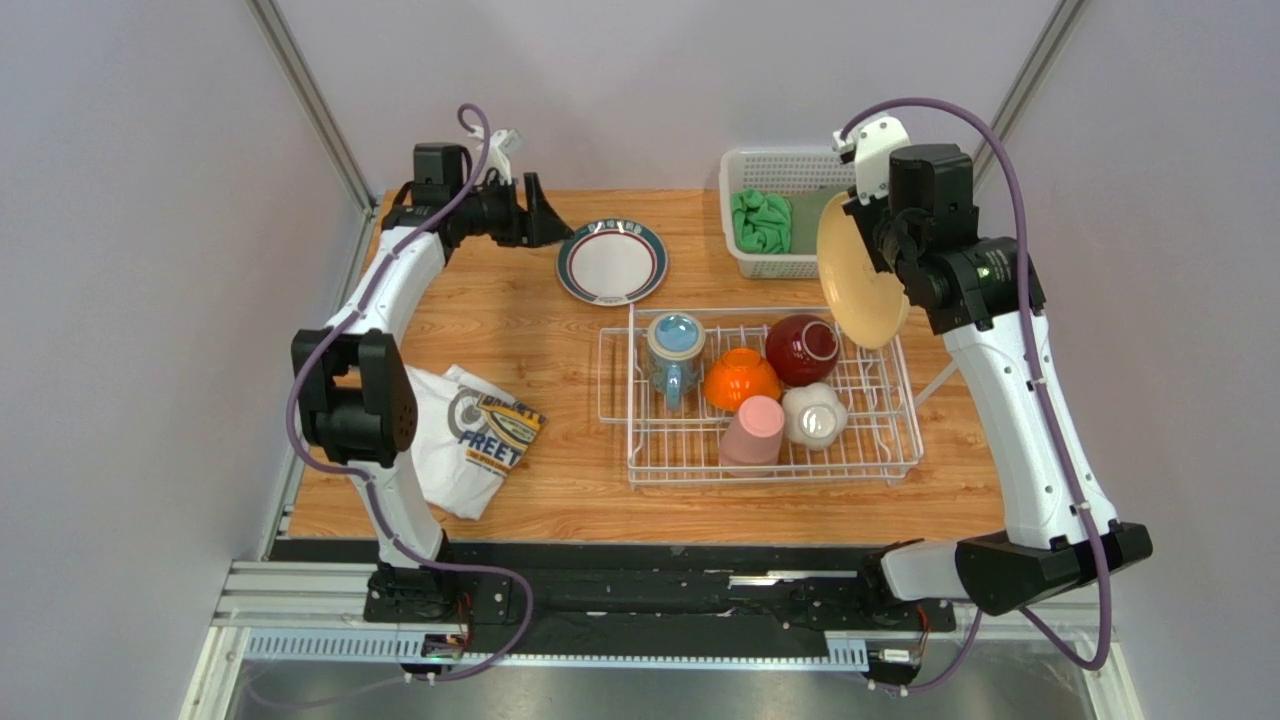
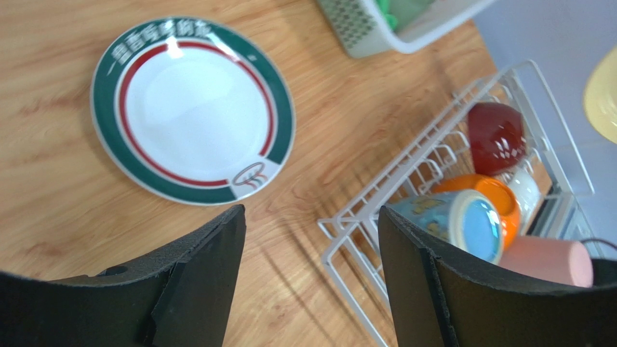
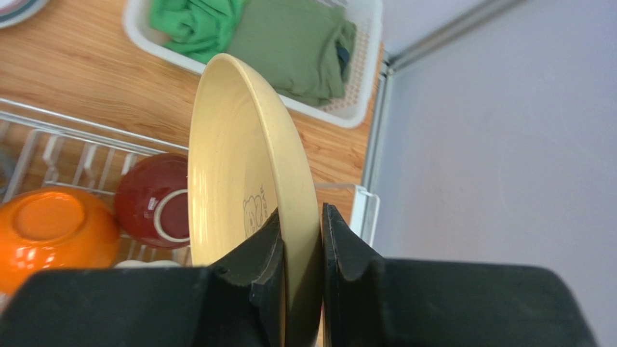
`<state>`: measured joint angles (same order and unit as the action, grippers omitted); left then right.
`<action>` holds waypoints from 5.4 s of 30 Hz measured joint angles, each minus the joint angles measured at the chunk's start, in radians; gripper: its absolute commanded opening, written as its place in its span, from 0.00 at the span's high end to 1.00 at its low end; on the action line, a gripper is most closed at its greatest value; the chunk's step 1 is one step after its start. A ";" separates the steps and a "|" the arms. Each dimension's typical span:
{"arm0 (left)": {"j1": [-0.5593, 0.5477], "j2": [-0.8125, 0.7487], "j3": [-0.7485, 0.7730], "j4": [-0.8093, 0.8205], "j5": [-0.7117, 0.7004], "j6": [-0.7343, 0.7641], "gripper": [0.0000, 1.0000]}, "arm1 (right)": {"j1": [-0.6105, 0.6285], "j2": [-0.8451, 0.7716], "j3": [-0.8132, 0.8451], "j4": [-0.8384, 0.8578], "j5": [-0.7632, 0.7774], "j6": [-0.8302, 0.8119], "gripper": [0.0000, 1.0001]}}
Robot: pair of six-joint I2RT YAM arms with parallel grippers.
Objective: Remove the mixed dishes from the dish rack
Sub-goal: Pick up the plate from the dish rack, then place the plate on the plate.
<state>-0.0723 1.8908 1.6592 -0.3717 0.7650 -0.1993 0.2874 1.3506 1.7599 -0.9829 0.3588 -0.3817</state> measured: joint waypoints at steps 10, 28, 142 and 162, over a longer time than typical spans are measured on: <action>-0.111 -0.239 0.000 -0.060 0.183 0.229 0.25 | 0.107 0.043 0.158 -0.050 -0.265 -0.014 1.00; -0.309 -0.372 -0.021 -0.073 0.232 0.302 0.27 | 0.319 0.101 0.196 -0.051 -0.518 -0.015 1.00; 0.014 0.667 0.507 0.008 -0.019 -0.323 0.52 | 0.233 -0.176 -0.427 0.265 -0.174 -0.009 0.12; 0.012 0.631 0.508 -0.124 -0.122 -0.187 0.45 | 0.233 -0.203 -0.475 0.265 -0.174 -0.009 0.12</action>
<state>-0.0601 2.5214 2.1670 -0.4953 0.6434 -0.3859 0.5201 1.1473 1.2850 -0.7177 0.1844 -0.3904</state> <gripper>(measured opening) 0.543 0.880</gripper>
